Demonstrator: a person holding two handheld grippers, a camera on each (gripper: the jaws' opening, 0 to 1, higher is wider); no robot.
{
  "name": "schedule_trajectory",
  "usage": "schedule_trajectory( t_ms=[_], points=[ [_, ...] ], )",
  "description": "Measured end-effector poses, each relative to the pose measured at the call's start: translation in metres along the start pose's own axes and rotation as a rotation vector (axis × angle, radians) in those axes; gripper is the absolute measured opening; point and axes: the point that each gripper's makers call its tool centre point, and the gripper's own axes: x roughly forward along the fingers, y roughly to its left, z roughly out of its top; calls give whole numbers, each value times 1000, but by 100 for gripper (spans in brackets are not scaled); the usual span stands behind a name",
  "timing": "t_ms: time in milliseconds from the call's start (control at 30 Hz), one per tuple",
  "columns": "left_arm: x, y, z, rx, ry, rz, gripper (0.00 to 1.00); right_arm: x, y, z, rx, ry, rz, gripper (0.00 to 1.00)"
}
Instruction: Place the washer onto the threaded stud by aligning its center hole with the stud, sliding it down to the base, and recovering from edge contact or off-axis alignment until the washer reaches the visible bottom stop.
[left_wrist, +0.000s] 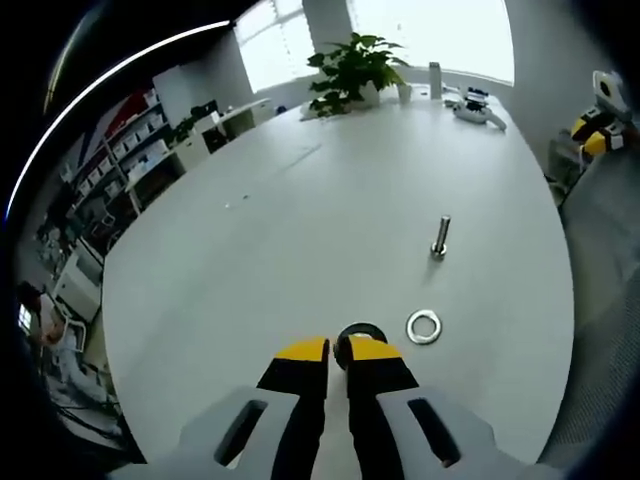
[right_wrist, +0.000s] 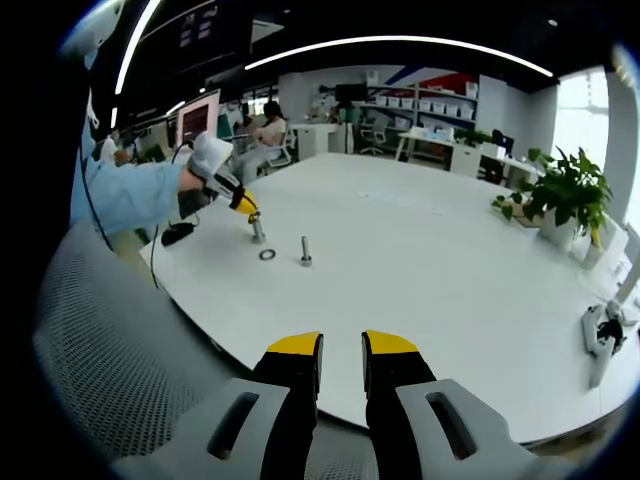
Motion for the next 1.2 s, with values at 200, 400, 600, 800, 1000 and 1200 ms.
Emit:
schedule_trajectory(
  t_ms=[200, 400, 600, 800, 1000, 1200],
  points=[
    [0, 9, -2, -14, 1, 37, 9, 0, 0, 0, -1, 1, 1, 18],
    [-5, 23, -4, -62, -16, 73, 9, 0, 0, -1, 0, 3, 1, 18],
    [-1, 15, 5, -65, -40, 47, 9, 1, 0, -1, 0, 4, 0, 18],
    [16, 14, -20, -65, 16, 42, 6, 0, -1, -1, 2, 2, -4, 18],
    [11, 14, -24, -68, 24, 60, 8, 0, -1, -1, 2, 2, -3, 18],
    [-1, 2, -13, -88, -22, 60, 8, 0, -1, -1, 3, 3, -4, 18]
  ],
)
